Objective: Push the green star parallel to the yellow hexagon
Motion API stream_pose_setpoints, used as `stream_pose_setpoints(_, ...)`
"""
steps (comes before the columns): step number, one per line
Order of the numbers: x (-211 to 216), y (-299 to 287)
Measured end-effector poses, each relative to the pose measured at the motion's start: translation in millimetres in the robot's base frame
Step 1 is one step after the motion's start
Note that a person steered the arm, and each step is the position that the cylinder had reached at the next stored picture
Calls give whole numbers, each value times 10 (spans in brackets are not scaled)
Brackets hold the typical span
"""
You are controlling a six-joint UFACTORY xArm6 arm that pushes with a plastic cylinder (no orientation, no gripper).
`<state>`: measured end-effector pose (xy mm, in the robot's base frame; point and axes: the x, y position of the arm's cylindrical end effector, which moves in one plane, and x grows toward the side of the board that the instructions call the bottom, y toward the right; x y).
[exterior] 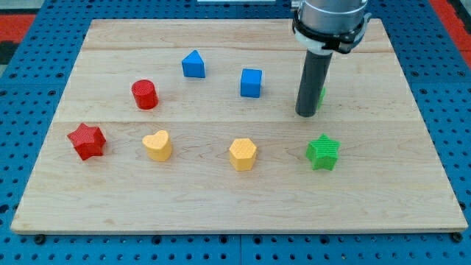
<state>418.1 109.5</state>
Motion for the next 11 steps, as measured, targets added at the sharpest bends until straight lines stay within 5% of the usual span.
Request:
stream_pose_setpoints(2,261,756)
stream_pose_setpoints(3,887,-4)
stream_pose_setpoints(5,1281,400)
stream_pose_setpoints(6,1810,-100)
stream_pose_setpoints(7,1799,-730)
stream_pose_setpoints(9,1396,329)
stream_pose_setpoints(11,988,299)
